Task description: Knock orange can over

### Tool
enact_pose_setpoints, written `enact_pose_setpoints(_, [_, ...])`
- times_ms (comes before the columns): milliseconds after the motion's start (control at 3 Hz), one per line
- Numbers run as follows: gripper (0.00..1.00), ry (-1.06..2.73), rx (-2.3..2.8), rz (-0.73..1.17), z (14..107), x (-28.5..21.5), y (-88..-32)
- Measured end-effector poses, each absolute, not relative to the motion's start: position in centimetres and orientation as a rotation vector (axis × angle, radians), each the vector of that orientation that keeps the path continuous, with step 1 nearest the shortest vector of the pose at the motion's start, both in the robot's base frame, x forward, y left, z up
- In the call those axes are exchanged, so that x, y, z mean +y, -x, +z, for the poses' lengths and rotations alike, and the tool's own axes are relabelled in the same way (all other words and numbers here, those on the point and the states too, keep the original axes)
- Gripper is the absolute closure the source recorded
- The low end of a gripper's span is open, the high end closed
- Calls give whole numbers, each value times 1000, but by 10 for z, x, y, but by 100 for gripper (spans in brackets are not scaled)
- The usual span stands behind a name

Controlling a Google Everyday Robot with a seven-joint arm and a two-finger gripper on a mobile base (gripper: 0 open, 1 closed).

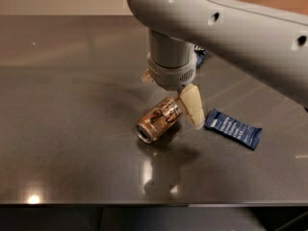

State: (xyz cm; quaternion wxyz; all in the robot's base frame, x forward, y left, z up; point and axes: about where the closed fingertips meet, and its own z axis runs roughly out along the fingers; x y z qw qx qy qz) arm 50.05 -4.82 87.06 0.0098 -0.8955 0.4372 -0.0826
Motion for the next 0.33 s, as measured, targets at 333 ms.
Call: enact_pose_setpoints(333, [0,2796,1365,-258,871,-48,-501])
